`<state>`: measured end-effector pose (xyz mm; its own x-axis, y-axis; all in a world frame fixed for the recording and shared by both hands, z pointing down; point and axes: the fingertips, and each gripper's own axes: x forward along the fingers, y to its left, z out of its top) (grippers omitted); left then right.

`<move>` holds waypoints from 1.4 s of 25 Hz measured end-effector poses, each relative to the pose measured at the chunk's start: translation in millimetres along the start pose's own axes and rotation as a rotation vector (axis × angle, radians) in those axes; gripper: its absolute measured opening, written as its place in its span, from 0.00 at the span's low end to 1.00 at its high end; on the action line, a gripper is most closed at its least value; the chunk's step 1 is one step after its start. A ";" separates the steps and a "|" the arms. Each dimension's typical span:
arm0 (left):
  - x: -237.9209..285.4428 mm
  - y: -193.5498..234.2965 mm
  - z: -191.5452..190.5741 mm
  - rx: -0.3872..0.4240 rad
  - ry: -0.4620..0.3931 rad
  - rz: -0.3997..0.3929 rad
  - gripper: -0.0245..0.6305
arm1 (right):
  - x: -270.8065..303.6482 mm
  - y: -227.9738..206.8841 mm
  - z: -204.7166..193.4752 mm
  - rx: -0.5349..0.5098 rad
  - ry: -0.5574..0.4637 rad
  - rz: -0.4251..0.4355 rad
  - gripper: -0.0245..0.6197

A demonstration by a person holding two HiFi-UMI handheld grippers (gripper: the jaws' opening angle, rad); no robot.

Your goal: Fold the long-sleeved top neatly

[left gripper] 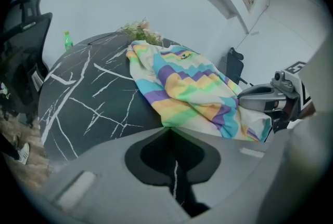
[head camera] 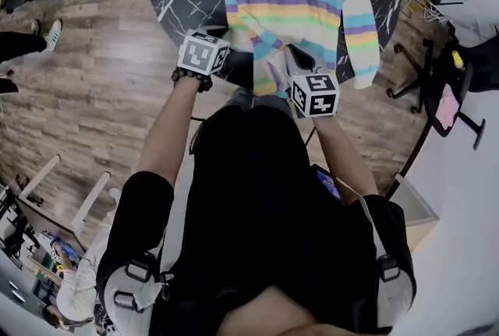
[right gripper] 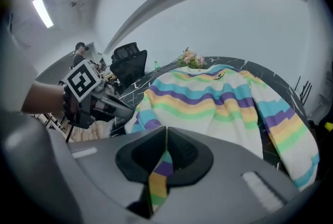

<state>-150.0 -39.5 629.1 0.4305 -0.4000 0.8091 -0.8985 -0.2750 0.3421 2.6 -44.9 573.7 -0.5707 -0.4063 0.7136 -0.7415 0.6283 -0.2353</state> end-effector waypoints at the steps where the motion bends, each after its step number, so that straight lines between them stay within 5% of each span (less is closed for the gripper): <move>1: -3.7 2.9 1.4 -0.010 -0.010 0.002 0.05 | 0.3 1.4 1.0 -0.005 0.004 0.007 0.06; 5: -18.8 3.4 2.6 -0.038 -0.043 -0.070 0.06 | 4.0 7.9 4.4 -0.023 0.019 0.021 0.06; 7: -17.2 -9.5 0.6 -0.046 -0.037 -0.147 0.26 | 5.4 10.7 6.7 -0.031 0.018 0.021 0.06; 8: -16.2 -15.3 0.9 -0.046 -0.037 -0.168 0.26 | 5.4 11.5 7.0 -0.034 0.019 0.019 0.06; 15: 1.1 -25.7 -5.9 0.038 0.043 -0.142 0.45 | 4.5 11.7 5.9 -0.033 0.023 0.015 0.06; 18: 6.1 -27.5 -7.8 0.082 0.067 -0.121 0.40 | 4.3 11.6 6.8 -0.028 0.014 0.013 0.06; 20: 6.6 -33.3 -7.6 0.096 0.068 -0.137 0.12 | 3.6 11.3 5.8 -0.022 0.011 0.015 0.06; 21: 6.2 -34.8 -7.1 0.088 0.067 -0.145 0.09 | 3.4 11.1 5.0 -0.020 0.011 0.016 0.06; 27: -14.1 -5.8 -2.0 0.045 0.050 -0.108 0.08 | 6.5 15.1 3.7 -0.017 0.023 0.034 0.06; 35: -66.8 86.3 -3.1 0.014 0.031 0.082 0.08 | 17.7 39.1 4.6 -0.059 0.054 0.099 0.06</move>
<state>-256.5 -33.8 606.1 0.3526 -0.3946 0.8485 -0.9291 -0.2552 0.2675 -38.1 -30.6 574.2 -0.6191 -0.3055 0.7234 -0.6598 0.7019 -0.2683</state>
